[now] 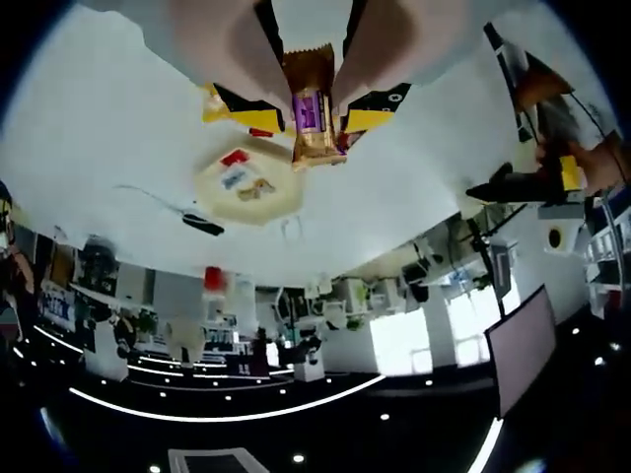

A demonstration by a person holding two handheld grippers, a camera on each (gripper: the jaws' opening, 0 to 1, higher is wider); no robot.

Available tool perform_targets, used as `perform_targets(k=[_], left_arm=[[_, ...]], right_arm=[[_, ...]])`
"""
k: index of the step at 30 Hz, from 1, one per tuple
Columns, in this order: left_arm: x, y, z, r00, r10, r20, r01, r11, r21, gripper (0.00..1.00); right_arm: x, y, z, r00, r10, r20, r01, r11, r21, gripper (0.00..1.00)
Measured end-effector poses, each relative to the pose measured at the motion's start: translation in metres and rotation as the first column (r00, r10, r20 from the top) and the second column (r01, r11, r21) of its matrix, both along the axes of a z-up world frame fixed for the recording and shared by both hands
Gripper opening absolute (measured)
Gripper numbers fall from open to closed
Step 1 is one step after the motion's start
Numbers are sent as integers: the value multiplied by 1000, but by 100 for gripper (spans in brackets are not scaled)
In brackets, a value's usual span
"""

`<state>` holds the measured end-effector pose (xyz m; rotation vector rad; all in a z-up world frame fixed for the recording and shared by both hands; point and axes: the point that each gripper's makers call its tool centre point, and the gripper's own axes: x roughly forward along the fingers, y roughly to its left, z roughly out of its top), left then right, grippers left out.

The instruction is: Place the target food into the container with the food tongs after gripping and lifting it, then release it inside without dropping or visibly crushing the food.

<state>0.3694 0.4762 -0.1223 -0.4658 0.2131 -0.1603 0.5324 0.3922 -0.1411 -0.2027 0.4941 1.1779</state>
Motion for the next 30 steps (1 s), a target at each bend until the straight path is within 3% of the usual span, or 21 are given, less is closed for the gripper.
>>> perform_targets(k=[4, 10, 14, 30], left_arm=[[4, -1, -1, 1000, -6, 4, 6, 1000, 10, 99], [5, -2, 10, 999, 9, 42, -8, 1000, -11, 99], [-2, 4, -4, 1000, 8, -1, -8, 1000, 6, 99], [10, 7, 3, 1000, -10, 9, 10, 1000, -4, 99]], right_arm=[[6, 1, 5, 1000, 6, 14, -6, 1000, 7, 21], [14, 0, 6, 1000, -2, 21, 2, 1000, 10, 21], [19, 3, 2, 1000, -6, 12, 5, 1000, 8, 21], [27, 17, 1, 1000, 6, 1, -6, 1000, 6, 21]])
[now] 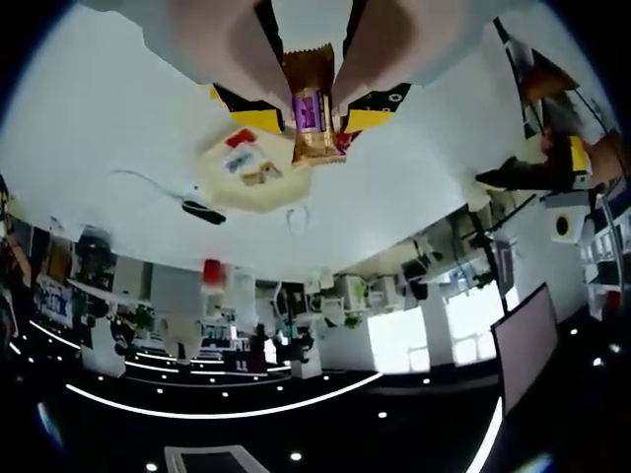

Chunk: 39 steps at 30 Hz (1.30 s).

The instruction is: Place the target food into the container with the food tongs after gripping and lifting it, then release it inside without dropping or visibly crushing the food.

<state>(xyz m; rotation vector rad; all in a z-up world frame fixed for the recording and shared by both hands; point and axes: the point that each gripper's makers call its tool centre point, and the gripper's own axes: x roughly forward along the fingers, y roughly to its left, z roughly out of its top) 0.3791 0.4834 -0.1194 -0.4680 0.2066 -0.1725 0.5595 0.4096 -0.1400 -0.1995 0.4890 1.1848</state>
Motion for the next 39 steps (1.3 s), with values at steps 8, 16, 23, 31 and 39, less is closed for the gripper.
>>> perform_targets(k=[8, 16, 23, 31, 39], left_arm=[[-3, -3, -1, 1000, -10, -3, 10, 1000, 2, 99], [-8, 0, -2, 1000, -3, -5, 3, 1000, -1, 99], [-14, 4, -1, 1000, 16, -2, -16, 1000, 2, 99], [-21, 5, -5, 999, 36, -15, -36, 999, 3, 99], [-22, 3, -3, 998, 58, -2, -58, 998, -9, 99]], right_arm=[[3, 10, 5, 1000, 11, 14, -11, 1000, 0, 21], [13, 23, 13, 999, 14, 33, -14, 1000, 9, 21], [23, 31, 14, 999, 22, 46, -22, 1000, 0, 21], [26, 36, 14, 996, 48, 72, -47, 999, -23, 21], [35, 37, 20, 994, 57, 90, -54, 998, -35, 21]])
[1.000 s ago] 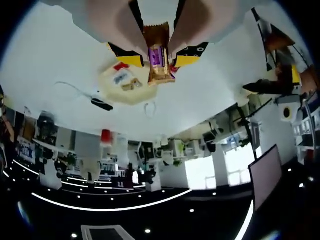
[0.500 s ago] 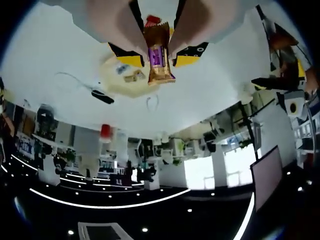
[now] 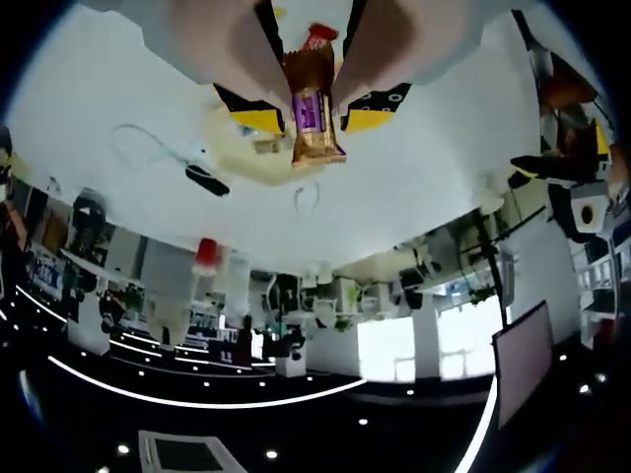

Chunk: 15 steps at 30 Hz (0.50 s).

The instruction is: Place the target food into the container with the food tongs after gripping and lifting it, then release it inside without dropping or visibly crushing the food.

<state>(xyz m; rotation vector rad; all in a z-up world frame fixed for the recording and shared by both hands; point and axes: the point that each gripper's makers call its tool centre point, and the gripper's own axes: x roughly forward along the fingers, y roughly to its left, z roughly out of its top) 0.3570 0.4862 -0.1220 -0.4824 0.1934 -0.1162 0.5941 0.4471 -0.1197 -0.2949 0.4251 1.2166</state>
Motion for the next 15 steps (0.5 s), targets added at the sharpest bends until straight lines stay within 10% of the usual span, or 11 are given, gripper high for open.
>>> perform_targets(k=[15], left_arm=[[-7, -22, -3, 999, -21, -32, 21, 1000, 6, 99]], right_arm=[[25, 3, -4, 1000, 9, 2, -9, 1000, -15, 21]])
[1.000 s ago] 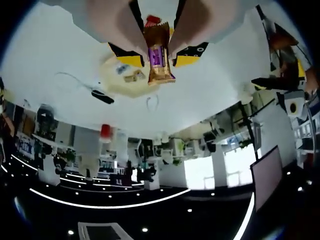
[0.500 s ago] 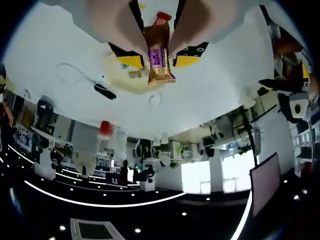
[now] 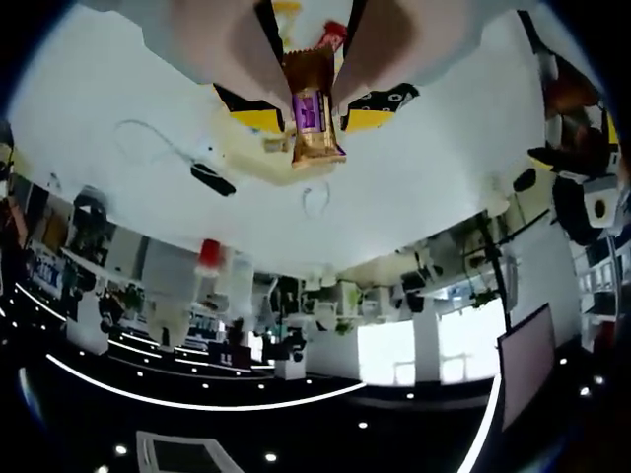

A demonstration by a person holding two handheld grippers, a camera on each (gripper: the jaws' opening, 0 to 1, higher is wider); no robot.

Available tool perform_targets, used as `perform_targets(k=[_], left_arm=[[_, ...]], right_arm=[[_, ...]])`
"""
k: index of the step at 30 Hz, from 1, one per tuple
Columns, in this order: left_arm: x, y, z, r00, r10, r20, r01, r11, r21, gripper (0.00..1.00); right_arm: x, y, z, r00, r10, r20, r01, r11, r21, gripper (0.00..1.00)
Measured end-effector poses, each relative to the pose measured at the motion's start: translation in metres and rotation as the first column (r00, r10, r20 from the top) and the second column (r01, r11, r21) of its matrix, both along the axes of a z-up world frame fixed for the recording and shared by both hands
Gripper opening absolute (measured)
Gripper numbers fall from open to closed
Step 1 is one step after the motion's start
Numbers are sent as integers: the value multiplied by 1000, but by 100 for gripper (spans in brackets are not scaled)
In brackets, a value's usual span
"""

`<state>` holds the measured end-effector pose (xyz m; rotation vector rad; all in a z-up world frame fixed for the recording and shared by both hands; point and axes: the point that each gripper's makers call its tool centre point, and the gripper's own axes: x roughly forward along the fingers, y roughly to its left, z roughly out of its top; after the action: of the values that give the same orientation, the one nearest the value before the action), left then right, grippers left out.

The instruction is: Place the target food into the container with the food tongs after gripping and lifting it, then release it inside without dropping or visibly crushing the food.

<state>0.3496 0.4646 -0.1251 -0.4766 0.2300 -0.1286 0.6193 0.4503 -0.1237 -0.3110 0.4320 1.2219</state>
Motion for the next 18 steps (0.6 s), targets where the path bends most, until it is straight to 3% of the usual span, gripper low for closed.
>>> perform_targets(k=[18], left_arm=[[0, 9, -1, 999, 30, 11, -30, 999, -10, 99]], right_arm=[[17, 21, 12, 999, 25, 30, -25, 999, -31, 21]])
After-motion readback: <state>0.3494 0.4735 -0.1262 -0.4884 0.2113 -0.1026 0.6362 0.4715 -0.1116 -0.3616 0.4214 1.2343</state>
